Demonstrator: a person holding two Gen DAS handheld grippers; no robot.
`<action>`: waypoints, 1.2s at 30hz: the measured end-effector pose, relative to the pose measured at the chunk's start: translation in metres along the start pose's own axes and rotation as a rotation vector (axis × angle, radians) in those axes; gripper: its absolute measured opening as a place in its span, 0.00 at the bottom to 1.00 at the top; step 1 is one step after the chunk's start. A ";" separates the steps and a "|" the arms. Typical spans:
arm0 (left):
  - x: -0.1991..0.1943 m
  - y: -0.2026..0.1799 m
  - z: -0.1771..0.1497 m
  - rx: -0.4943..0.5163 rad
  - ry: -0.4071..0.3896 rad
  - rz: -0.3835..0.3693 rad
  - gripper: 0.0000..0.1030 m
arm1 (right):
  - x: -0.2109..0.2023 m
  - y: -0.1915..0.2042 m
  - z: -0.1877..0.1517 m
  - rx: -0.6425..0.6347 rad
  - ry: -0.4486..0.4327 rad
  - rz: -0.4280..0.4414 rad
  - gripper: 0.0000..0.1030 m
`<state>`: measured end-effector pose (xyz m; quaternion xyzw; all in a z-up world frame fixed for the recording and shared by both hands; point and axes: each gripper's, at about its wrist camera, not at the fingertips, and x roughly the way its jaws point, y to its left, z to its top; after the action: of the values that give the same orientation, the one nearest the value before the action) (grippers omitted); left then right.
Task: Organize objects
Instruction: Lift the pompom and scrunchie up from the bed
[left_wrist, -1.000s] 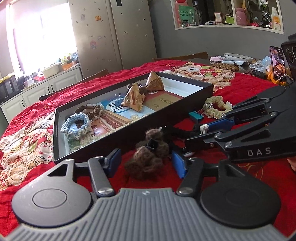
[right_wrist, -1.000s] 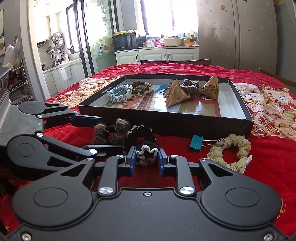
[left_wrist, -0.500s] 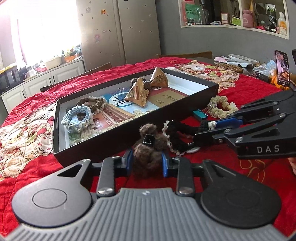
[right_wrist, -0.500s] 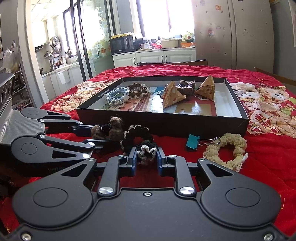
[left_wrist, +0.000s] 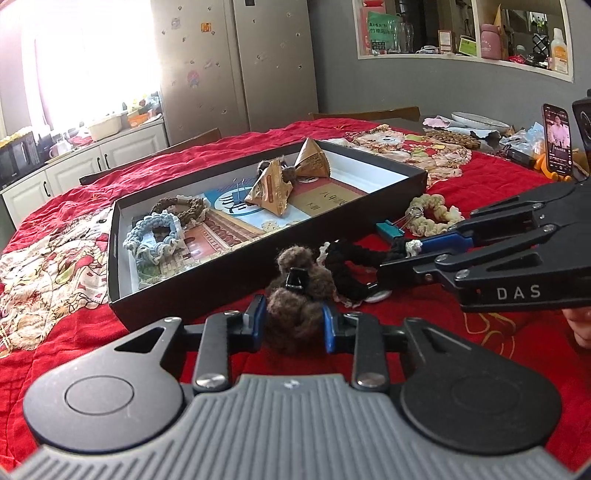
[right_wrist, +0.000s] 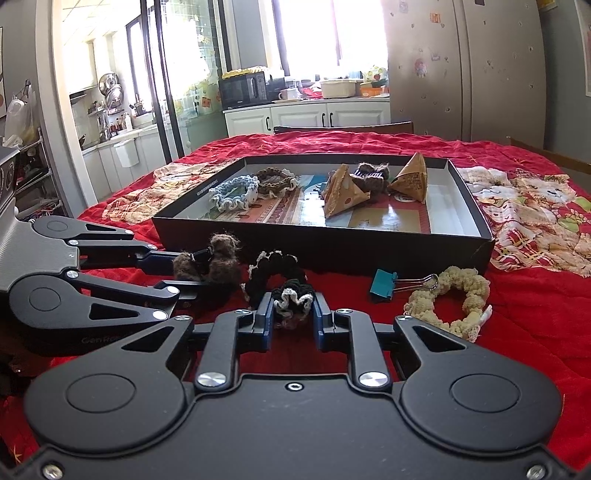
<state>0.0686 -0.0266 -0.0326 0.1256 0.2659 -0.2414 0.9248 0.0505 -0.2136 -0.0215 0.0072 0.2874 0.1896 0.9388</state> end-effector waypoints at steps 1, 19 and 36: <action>0.000 0.000 0.000 -0.001 -0.001 -0.001 0.33 | 0.000 0.000 0.000 -0.001 -0.001 0.000 0.19; -0.010 0.000 0.003 -0.018 -0.016 -0.008 0.33 | -0.009 0.006 0.004 -0.022 -0.030 0.009 0.19; -0.017 -0.001 0.005 -0.027 -0.023 -0.012 0.33 | -0.016 0.009 0.006 -0.037 -0.047 0.010 0.19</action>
<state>0.0579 -0.0226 -0.0187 0.1088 0.2594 -0.2448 0.9279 0.0383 -0.2101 -0.0065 -0.0042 0.2618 0.1993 0.9443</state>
